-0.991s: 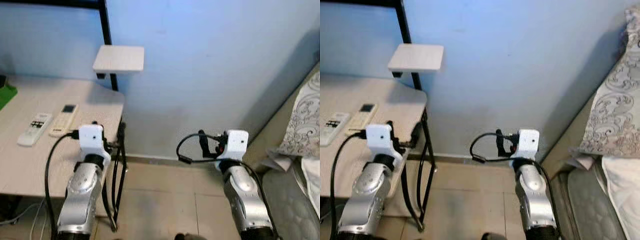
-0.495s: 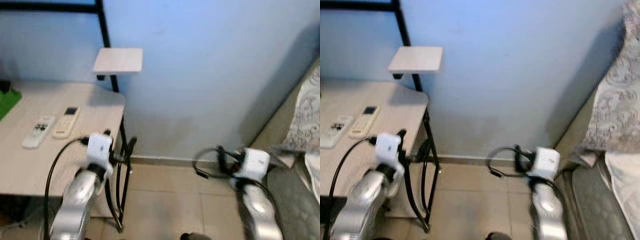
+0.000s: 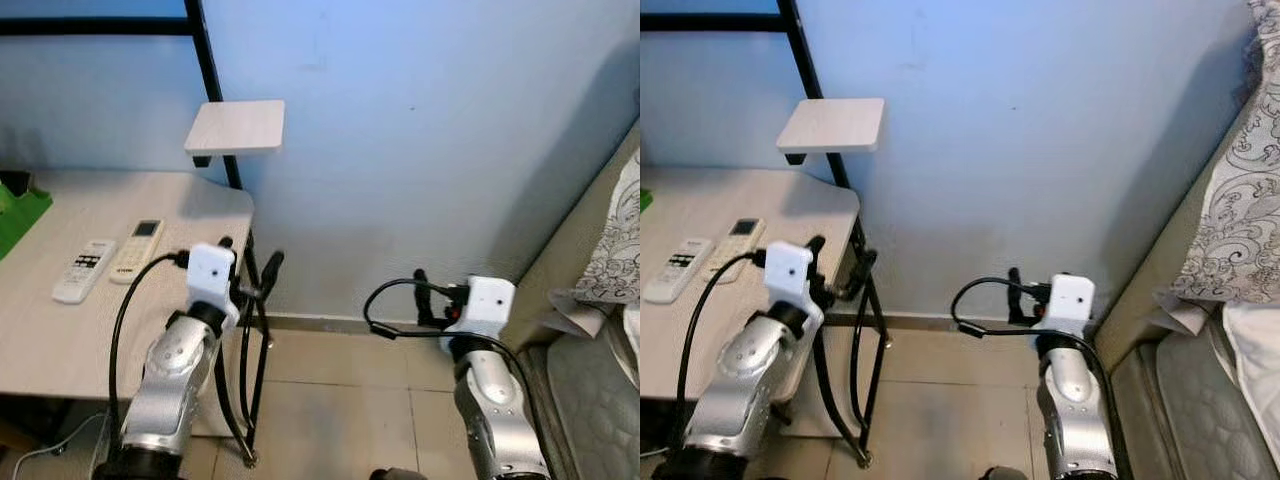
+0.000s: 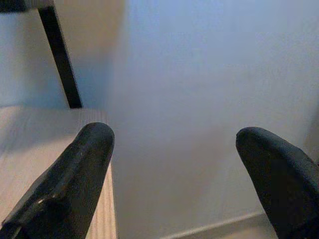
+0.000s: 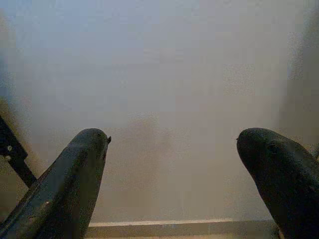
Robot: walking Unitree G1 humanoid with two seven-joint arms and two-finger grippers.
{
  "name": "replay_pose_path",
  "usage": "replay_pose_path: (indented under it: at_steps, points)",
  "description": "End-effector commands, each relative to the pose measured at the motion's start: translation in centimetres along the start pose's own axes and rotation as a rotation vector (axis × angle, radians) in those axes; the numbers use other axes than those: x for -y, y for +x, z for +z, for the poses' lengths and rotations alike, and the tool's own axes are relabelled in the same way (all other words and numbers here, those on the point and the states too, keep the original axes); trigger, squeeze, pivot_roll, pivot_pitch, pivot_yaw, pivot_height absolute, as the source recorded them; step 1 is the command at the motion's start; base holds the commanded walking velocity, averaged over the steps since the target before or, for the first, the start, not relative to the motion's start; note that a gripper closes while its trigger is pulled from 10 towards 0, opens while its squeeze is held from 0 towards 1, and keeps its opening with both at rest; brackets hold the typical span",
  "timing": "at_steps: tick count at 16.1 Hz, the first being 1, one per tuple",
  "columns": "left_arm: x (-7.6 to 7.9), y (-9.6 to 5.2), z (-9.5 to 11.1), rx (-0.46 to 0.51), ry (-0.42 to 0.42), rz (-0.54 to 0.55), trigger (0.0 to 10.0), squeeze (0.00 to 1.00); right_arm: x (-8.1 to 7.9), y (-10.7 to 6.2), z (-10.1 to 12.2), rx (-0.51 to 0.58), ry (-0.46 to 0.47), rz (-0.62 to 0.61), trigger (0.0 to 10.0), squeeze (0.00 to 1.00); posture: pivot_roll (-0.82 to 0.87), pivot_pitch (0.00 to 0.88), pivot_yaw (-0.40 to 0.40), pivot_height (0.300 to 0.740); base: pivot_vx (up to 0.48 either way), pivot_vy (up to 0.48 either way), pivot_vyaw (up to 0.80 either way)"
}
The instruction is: Clean up the room
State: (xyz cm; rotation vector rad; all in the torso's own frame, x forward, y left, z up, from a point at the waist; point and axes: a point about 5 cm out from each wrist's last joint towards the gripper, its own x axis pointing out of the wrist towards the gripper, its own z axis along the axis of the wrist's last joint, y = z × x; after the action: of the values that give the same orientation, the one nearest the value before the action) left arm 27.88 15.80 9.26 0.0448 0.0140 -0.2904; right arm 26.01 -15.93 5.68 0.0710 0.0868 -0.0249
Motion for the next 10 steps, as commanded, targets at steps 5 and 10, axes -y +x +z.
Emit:
replay_pose_path:
  at_steps: [5, 10]
  points:
    - [0.6, 0.1, -0.8, -0.006, -0.031, 0.03, 10.0, 0.0, 0.1, 0.7, 0.8, 0.018, -0.041, 0.018, 10.0, 0.0, -0.08, 0.0, 0.014, 0.74, 0.271, -0.393, 0.0]
    - [1.1, 0.6, -1.1, 0.0, -0.037, 0.035, 10.0, 0.0, 0.1, 1.6, 1.2, 0.02, -0.058, 0.042, 10.0, 0.0, -0.08, 0.0, 0.003, 0.74, 0.269, -0.395, 0.0]
